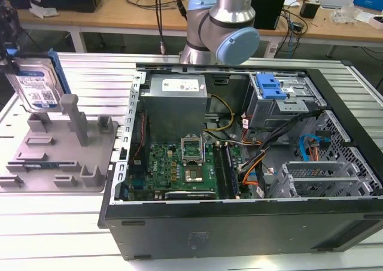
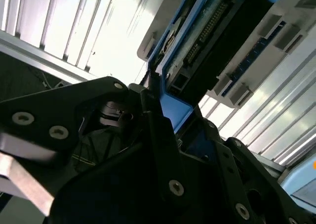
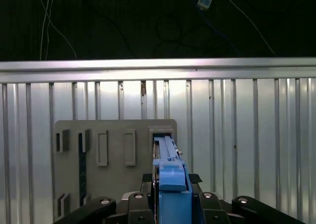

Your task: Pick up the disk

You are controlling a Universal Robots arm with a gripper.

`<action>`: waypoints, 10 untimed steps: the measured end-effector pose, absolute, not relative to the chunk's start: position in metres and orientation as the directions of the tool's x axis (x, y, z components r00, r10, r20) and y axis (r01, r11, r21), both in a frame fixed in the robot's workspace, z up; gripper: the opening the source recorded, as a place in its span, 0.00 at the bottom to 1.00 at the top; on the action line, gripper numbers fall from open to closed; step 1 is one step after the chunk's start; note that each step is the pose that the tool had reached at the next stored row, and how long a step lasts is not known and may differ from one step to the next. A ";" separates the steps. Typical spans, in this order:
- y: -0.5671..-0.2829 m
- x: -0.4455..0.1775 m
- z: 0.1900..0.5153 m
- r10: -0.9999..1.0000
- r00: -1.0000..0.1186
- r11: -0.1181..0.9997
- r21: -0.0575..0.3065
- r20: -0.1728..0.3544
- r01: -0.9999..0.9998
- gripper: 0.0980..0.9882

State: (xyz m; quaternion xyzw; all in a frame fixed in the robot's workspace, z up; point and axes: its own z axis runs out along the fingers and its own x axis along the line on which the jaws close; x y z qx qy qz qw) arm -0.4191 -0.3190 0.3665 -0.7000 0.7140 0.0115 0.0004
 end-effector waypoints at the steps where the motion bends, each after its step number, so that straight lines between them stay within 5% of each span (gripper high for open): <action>1: -0.319 -0.419 0.371 -1.000 -0.020 0.020 0.017 -0.017 -1.000 0.30; 10: -0.319 -0.419 0.423 -1.000 -0.020 0.020 0.035 -0.016 -0.999 0.30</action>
